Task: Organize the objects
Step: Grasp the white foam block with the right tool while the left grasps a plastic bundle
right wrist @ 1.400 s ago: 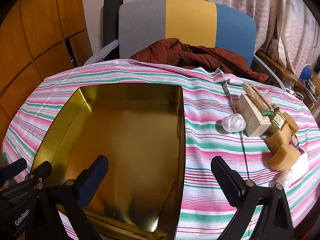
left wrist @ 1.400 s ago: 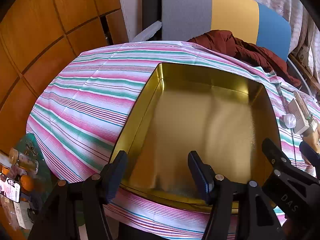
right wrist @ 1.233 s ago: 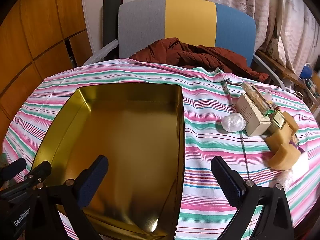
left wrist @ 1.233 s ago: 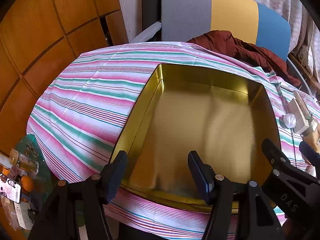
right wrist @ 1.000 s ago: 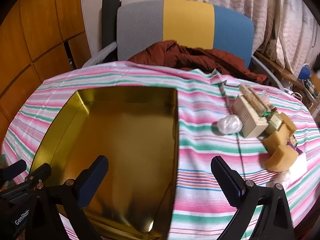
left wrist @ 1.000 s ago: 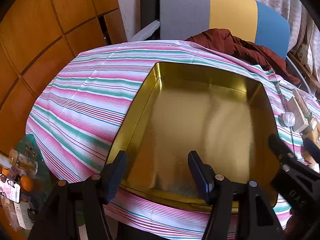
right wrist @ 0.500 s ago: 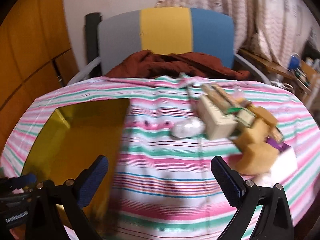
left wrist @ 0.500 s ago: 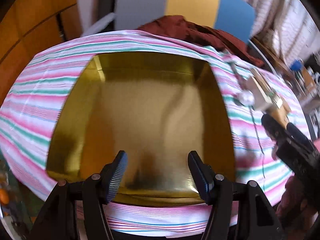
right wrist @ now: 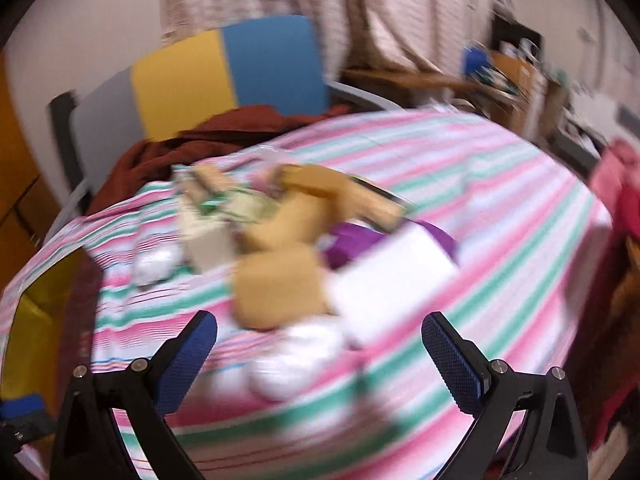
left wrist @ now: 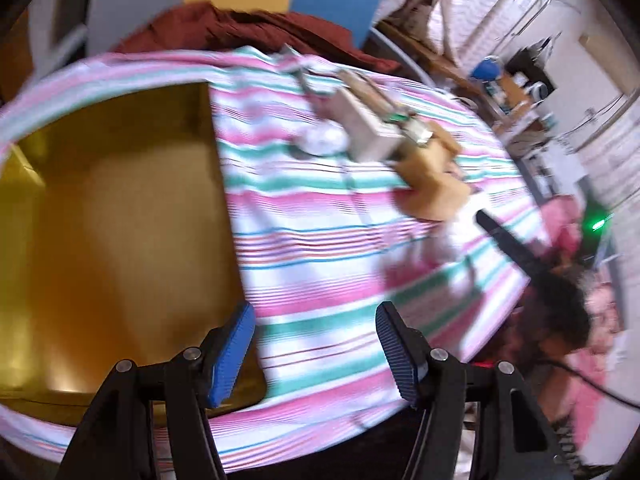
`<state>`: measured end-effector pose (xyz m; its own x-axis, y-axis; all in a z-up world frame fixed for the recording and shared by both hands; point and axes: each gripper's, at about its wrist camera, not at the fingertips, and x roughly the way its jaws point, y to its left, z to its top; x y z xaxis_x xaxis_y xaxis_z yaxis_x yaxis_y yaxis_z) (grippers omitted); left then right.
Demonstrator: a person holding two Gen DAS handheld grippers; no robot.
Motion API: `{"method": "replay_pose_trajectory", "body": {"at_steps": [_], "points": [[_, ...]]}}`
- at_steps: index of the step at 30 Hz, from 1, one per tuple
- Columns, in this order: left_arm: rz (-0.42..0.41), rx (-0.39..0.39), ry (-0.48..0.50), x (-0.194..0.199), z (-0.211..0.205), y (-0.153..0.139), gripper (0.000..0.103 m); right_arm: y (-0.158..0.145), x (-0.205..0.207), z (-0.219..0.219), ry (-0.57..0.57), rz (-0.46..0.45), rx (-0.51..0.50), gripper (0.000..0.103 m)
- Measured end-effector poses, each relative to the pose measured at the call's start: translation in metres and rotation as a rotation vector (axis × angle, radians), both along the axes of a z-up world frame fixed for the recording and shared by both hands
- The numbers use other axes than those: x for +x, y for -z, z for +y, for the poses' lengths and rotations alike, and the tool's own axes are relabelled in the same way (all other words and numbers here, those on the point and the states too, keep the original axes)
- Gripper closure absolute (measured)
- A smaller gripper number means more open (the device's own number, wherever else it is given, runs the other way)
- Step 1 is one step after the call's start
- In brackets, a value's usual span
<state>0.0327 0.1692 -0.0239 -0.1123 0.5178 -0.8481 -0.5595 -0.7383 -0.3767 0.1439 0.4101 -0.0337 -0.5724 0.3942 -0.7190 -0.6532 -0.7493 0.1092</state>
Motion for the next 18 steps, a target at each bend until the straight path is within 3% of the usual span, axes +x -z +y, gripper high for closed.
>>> {"method": "replay_pose_trajectory", "body": {"at_steps": [5,10,11,13,16,18], "points": [[-0.001,0.013,0.088,0.008,0.033,0.002,0.039,0.020,0.021,0.045,0.093,-0.004,-0.055,0.002],[0.126,0.013,0.198,0.023,0.065,-0.004,0.038,0.038,0.019,0.076,0.134,0.031,-0.157,0.010],[0.164,0.014,0.219,0.025,0.070,-0.003,0.035,0.041,0.017,0.079,0.136,0.047,-0.185,0.010],[0.242,0.011,0.266,0.034,0.079,-0.001,0.014,0.045,0.013,0.084,0.152,0.082,-0.236,0.010],[0.244,-0.016,0.326,0.037,0.100,0.010,0.013,0.048,0.006,0.085,0.162,0.112,-0.264,0.015],[0.212,-0.028,0.357,0.037,0.112,0.018,0.013,0.052,-0.001,0.087,0.161,0.103,-0.275,0.030]]}}
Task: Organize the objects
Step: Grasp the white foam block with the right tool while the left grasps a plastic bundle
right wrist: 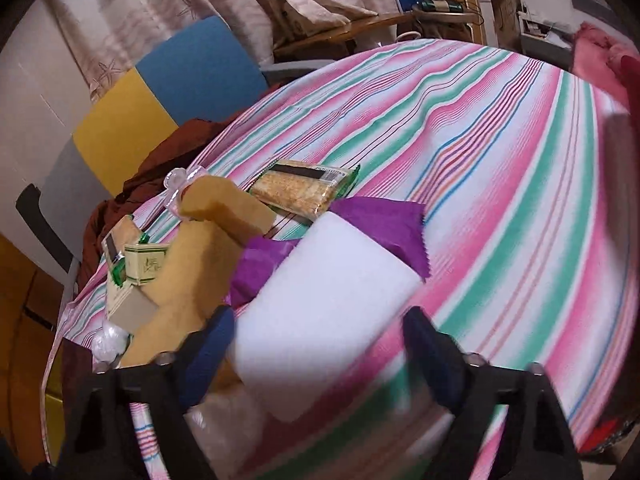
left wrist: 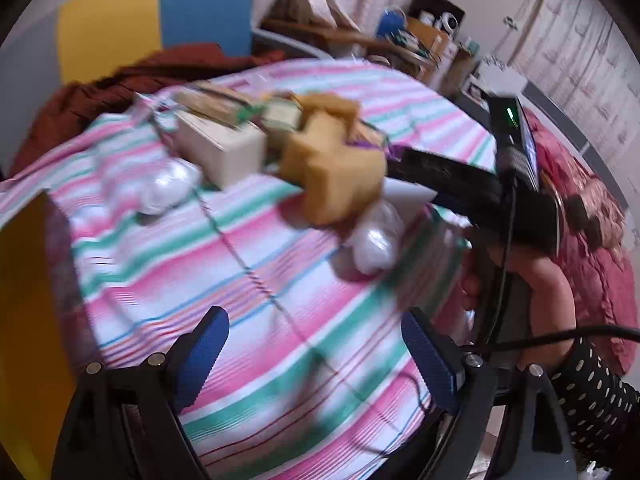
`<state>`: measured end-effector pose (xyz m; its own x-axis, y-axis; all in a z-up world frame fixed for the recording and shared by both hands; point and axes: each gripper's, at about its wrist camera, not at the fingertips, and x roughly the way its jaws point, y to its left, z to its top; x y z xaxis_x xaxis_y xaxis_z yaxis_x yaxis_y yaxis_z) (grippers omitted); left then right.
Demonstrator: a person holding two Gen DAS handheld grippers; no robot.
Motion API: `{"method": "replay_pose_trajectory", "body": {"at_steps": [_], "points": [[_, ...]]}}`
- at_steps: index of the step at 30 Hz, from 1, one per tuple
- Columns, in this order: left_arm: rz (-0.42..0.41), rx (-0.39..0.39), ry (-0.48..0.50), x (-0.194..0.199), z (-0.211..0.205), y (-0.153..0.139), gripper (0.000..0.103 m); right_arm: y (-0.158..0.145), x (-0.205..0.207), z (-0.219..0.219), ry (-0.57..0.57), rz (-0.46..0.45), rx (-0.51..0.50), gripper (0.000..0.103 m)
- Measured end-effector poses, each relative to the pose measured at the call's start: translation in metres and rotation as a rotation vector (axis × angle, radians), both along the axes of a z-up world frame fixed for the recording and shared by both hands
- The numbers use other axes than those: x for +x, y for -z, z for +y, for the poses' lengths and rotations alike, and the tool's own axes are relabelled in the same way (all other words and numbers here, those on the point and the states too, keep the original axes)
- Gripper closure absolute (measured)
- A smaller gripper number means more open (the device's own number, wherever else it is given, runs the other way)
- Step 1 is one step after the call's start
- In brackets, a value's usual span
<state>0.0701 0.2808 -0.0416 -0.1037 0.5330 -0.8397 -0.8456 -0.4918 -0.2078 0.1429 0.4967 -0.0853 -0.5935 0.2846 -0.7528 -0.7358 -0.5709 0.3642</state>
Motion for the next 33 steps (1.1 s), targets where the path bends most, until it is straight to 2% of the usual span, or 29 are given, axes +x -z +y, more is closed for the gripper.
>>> {"method": "replay_pose_trajectory", "body": {"at_steps": [2,6,10,17,18,19,21,23,24,25,26,31,32,33], "points": [[0.007,-0.007,0.020,0.004,0.009,0.007,0.013,0.001,-0.003,0.001,0.001,-0.004,0.010,0.041],[0.020,-0.033,0.075,0.009,0.027,0.018,0.013,0.003,0.008,0.004,-0.015,0.033,-0.010,0.055],[0.003,-0.022,0.119,0.012,0.040,0.025,0.013,0.002,0.025,0.008,-0.024,0.061,-0.041,0.059],[0.077,0.059,0.221,0.029,0.058,0.019,0.016,0.006,0.044,0.018,-0.043,0.086,-0.072,0.059],[0.080,0.061,0.226,0.028,0.062,0.020,0.016,0.006,0.045,0.019,-0.046,0.089,-0.075,0.058],[0.090,0.059,0.222,0.027,0.064,0.021,0.024,0.006,0.048,0.019,-0.045,0.093,-0.081,0.057],[0.134,0.029,0.190,0.021,0.070,0.027,0.039,0.006,0.050,0.021,-0.058,0.107,-0.101,0.044],[0.102,0.024,0.184,0.008,0.065,0.034,0.039,0.004,0.054,0.023,-0.077,0.118,-0.103,0.031],[0.074,0.031,0.180,0.005,0.064,0.036,0.039,0.003,0.056,0.023,-0.081,0.112,-0.096,0.029],[0.017,0.047,0.170,-0.003,0.060,0.039,0.039,0.002,0.058,0.023,-0.085,0.106,-0.090,0.029],[-0.002,0.063,0.162,-0.005,0.055,0.040,0.039,0.002,0.060,0.023,-0.089,0.098,-0.086,0.029],[-0.027,0.109,0.162,-0.006,0.059,0.037,0.039,-0.001,0.058,0.018,-0.096,0.057,-0.034,0.029],[-0.025,0.110,0.165,-0.005,0.065,0.036,0.039,-0.005,0.058,0.016,-0.093,0.041,-0.001,0.022],[-0.023,0.111,0.170,-0.003,0.067,0.035,0.039,-0.007,0.060,0.015,-0.091,0.030,0.023,0.006]]}}
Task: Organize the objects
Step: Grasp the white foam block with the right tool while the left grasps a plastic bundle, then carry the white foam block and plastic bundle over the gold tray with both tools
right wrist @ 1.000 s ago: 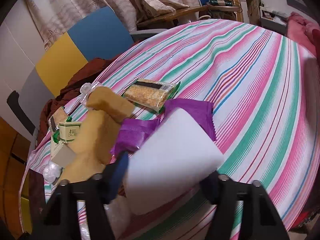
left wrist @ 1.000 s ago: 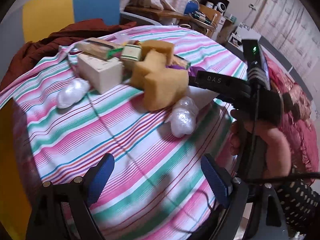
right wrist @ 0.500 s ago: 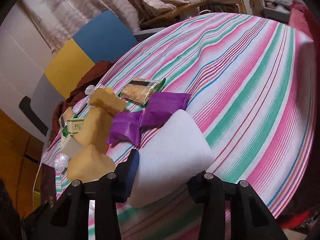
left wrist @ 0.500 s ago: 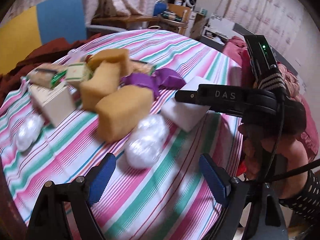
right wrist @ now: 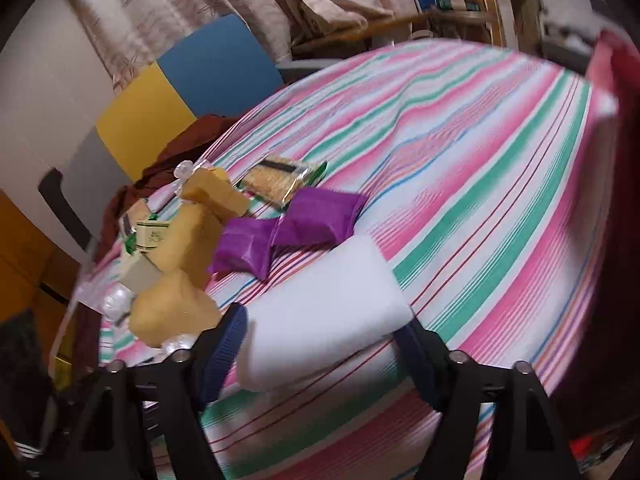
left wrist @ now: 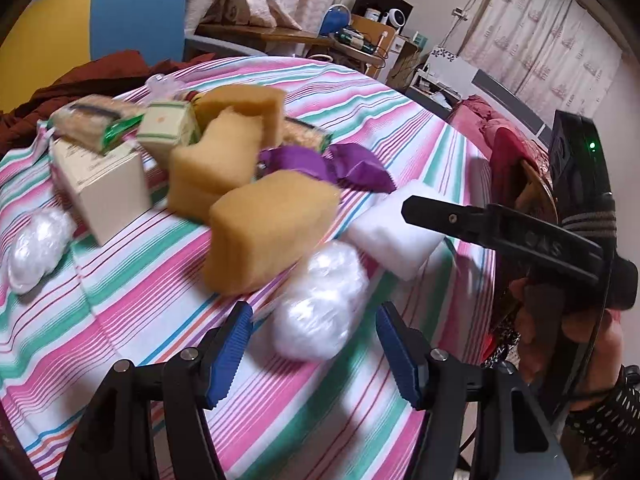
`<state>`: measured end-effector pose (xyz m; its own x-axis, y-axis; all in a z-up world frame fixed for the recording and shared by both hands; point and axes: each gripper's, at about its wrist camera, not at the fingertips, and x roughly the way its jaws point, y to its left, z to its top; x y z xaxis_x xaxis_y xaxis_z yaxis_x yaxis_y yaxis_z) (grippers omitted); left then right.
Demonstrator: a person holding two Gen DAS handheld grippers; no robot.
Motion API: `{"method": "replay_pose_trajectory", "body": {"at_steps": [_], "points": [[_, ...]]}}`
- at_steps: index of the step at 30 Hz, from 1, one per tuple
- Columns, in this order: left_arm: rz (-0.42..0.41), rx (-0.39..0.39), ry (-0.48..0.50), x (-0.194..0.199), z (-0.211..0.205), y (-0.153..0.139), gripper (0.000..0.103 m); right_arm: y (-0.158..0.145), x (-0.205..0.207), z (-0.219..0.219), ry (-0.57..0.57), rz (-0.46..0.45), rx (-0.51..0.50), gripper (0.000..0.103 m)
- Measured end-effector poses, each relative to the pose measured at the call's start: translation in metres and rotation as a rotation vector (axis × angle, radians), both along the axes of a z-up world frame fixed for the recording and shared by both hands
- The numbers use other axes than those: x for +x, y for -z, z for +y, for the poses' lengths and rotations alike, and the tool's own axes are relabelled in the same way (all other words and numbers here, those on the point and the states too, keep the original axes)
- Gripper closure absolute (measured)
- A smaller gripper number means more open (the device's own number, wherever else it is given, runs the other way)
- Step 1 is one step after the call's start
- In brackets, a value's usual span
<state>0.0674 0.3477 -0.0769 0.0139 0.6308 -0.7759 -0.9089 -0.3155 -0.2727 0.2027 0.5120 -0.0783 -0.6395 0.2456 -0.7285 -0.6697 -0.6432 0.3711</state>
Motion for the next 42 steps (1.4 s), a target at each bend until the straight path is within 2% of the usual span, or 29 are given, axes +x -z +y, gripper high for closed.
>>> {"method": "replay_pose_trajectory", "body": {"at_steps": [1,2,4,7,10,13,18,26,31,36,42], "points": [[0.001,-0.001,0.008,0.003,0.004,0.000,0.039,-0.002,0.000,-0.001,0.012,-0.010,0.029,0.000],[0.008,-0.008,0.017,0.005,0.008,0.003,0.039,-0.004,0.001,-0.001,0.022,-0.007,0.049,0.000],[0.054,-0.042,0.027,0.011,0.020,0.010,0.051,-0.005,-0.001,0.001,0.006,-0.021,0.062,0.000],[0.104,-0.040,0.023,0.013,0.015,0.010,0.066,0.000,-0.011,0.000,-0.044,-0.068,0.051,0.000],[0.074,-0.012,0.009,0.009,0.003,0.011,0.067,0.005,-0.019,-0.007,-0.095,-0.121,0.069,0.000],[0.083,0.007,-0.001,0.008,-0.014,0.010,0.067,0.008,-0.026,-0.017,-0.125,-0.158,0.134,0.000],[0.069,0.034,-0.035,0.008,-0.035,0.008,0.067,0.010,-0.023,-0.024,-0.142,-0.180,0.190,0.007],[0.020,0.043,-0.099,0.008,-0.068,0.002,0.067,-0.009,-0.013,-0.040,-0.139,-0.092,0.121,0.008],[-0.006,0.098,-0.163,-0.001,-0.101,-0.015,0.067,-0.033,-0.013,-0.068,-0.187,-0.016,0.104,0.008],[0.023,0.135,-0.227,-0.008,-0.129,-0.033,0.067,-0.053,-0.032,-0.103,-0.256,0.027,0.119,0.008],[0.035,0.150,-0.368,-0.034,-0.182,-0.044,0.067,-0.066,-0.072,-0.154,-0.400,0.053,0.130,0.007]]}}
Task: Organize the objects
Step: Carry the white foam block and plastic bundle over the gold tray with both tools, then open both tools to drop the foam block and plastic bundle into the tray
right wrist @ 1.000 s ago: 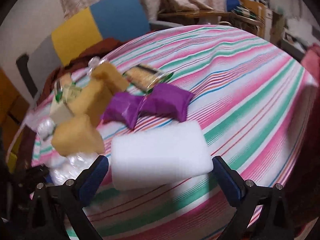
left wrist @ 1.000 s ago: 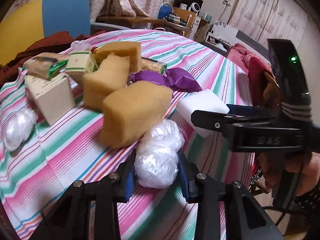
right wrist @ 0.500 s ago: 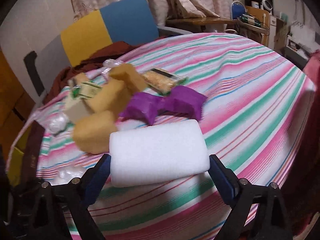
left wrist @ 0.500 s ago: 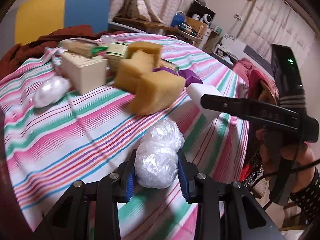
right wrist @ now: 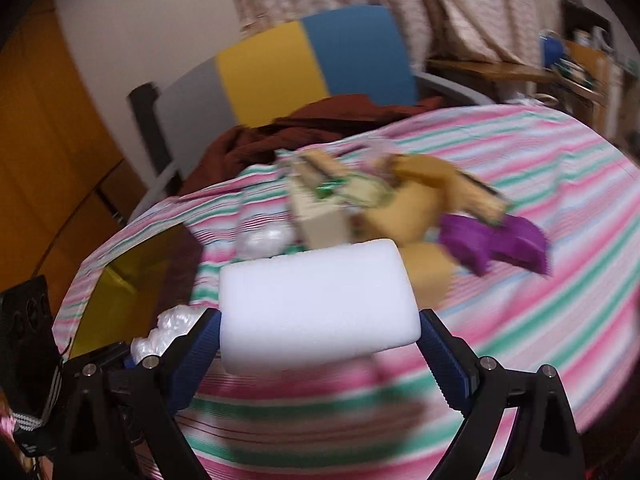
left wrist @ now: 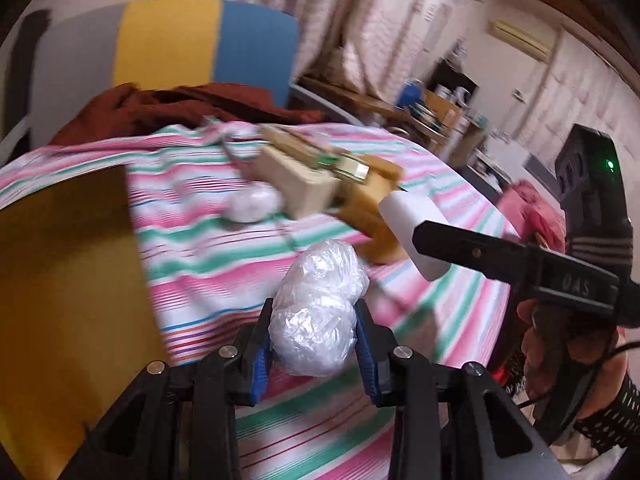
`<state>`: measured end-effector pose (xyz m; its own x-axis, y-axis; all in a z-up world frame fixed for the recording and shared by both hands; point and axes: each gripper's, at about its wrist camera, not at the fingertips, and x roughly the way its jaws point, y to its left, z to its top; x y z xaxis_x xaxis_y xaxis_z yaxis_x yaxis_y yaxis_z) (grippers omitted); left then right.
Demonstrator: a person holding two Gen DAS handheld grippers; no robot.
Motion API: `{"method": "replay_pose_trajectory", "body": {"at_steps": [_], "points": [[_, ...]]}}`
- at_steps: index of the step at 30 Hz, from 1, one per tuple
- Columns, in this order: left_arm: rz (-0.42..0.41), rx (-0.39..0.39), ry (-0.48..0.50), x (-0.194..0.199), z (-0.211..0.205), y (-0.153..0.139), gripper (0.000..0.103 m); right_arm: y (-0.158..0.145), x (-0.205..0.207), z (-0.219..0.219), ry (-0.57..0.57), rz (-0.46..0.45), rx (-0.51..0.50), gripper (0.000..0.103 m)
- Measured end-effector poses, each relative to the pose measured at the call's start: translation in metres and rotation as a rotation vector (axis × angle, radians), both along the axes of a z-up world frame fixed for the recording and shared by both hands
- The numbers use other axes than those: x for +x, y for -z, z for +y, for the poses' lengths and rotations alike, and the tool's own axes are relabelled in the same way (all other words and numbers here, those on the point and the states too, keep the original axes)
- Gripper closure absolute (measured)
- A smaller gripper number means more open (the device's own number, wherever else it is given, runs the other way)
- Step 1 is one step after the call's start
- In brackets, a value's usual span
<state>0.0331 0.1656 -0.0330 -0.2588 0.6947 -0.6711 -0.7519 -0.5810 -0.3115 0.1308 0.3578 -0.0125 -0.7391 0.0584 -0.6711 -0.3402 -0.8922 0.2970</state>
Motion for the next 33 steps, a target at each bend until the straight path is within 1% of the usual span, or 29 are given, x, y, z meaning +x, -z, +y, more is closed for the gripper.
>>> {"method": "replay_pose_trajectory", "body": {"at_steps": [2,4,6,8,9,11,12,17,19,21,23,24,25,26,30,33], "points": [[-0.025,0.006,-0.073,-0.016,-0.025,0.000,0.067,-0.003,-0.018,-0.019,-0.053,0.007,-0.001,0.007],[-0.046,0.021,-0.120,-0.030,-0.045,-0.002,0.067,-0.009,-0.037,-0.039,-0.112,0.019,-0.002,0.007],[-0.043,0.006,-0.183,-0.044,-0.065,-0.003,0.067,-0.012,-0.054,-0.056,-0.163,0.027,0.002,0.007],[-0.059,0.019,-0.247,-0.062,-0.090,-0.006,0.067,-0.017,-0.075,-0.080,-0.225,0.030,0.006,0.006],[-0.067,0.019,-0.264,-0.068,-0.097,-0.007,0.067,-0.018,-0.085,-0.090,-0.253,0.034,0.011,0.006],[-0.063,-0.004,-0.322,-0.085,-0.116,-0.005,0.067,-0.020,-0.105,-0.114,-0.305,0.030,0.034,0.006],[-0.062,-0.009,-0.348,-0.091,-0.124,-0.004,0.067,-0.019,-0.115,-0.124,-0.328,0.021,0.042,0.006],[-0.127,-0.033,-0.442,-0.135,-0.157,0.011,0.067,-0.002,-0.168,-0.163,-0.405,-0.067,0.037,0.006],[-0.127,-0.074,-0.481,-0.148,-0.164,0.015,0.067,0.007,-0.189,-0.180,-0.430,-0.108,0.053,0.006],[-0.126,-0.092,-0.499,-0.157,-0.168,0.017,0.067,0.014,-0.200,-0.186,-0.441,-0.127,0.053,0.005],[-0.121,-0.107,-0.533,-0.169,-0.173,0.017,0.067,0.020,-0.214,-0.192,-0.445,-0.135,0.026,0.004],[-0.120,-0.110,-0.545,-0.172,-0.174,0.016,0.064,0.022,-0.219,-0.193,-0.441,-0.133,0.010,0.003],[-0.124,-0.122,-0.563,-0.178,-0.175,0.016,0.058,0.023,-0.225,-0.193,-0.432,-0.128,-0.011,0.003],[-0.124,-0.132,-0.585,-0.183,-0.177,0.016,0.055,0.024,-0.229,-0.192,-0.418,-0.127,-0.030,0.002],[-0.120,-0.136,-0.627,-0.192,-0.182,0.015,0.032,0.020,-0.230,-0.189,-0.390,-0.100,-0.077,0.000],[-0.130,-0.108,-0.643,-0.192,-0.185,0.013,0.032,0.017,-0.223,-0.189,-0.391,-0.104,-0.047,0.000]]}}
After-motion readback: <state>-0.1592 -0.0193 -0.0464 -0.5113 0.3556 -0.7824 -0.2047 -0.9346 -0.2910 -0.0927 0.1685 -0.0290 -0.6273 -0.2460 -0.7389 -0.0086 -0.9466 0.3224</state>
